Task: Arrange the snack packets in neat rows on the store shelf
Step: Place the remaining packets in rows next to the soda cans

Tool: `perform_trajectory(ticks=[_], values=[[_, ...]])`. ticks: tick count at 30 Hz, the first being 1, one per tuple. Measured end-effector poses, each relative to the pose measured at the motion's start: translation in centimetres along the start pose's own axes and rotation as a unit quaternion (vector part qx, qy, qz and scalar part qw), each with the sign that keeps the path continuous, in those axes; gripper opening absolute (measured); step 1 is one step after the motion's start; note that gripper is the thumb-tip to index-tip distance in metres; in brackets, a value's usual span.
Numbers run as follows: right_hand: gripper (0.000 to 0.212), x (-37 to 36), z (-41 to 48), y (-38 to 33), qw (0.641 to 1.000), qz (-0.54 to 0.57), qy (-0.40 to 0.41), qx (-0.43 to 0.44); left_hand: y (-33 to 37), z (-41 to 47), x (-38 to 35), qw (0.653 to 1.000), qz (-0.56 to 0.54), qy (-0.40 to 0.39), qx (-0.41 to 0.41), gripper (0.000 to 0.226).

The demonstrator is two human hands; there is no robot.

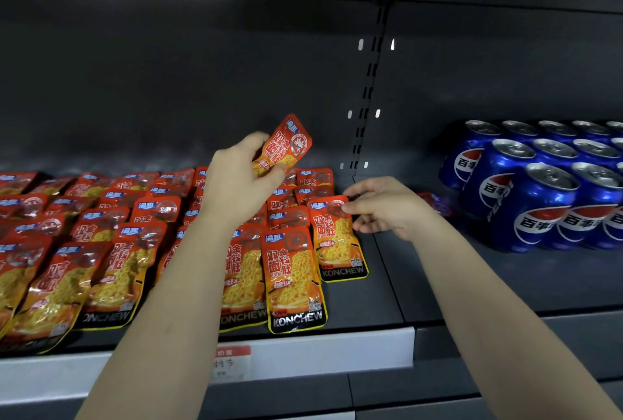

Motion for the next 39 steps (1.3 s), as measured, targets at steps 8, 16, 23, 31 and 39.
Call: perform_trajectory(ticks=[8, 16, 23, 31, 39], values=[[0.027, -0.6, 0.2, 0.0, 1.0, -0.019, -0.009, 0.0, 0.1, -0.1, -0.1, 1.0, 0.0, -0.008, -0.001, 0.04], [0.027, -0.6, 0.2, 0.0, 1.0, 0.0, -0.012, 0.002, 0.1, -0.1, -0.2, 1.0, 0.001, -0.014, 0.004, 0.041], [0.027, -0.6, 0.0, -0.1, 0.999, -0.037, 0.008, 0.028, 0.1, 0.0, 0.0, 1.0, -0.011, 0.005, 0.012, 0.043], [0.025, -0.4, 0.2, -0.2, 0.993, -0.079, 0.037, 0.075, 0.4, -0.1, 0.1, 0.999, -0.043, 0.003, 0.02, 0.049], [0.018, 1.6, 0.4, -0.4, 0.978, -0.062, 0.151, 0.129, 3.6, 0.1, 0.2, 0.976, -0.197, -0.086, 0.044, 0.054]])
Point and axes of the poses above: each hand's wrist, its own z-axis towards the middle knuckle, its own x-axis out of the back of the hand, y = z × x, the point moved 4 cm from there along z, towards the middle knuckle, and after that the axes turned 9 degrees about -x, right-handed, at the moved point
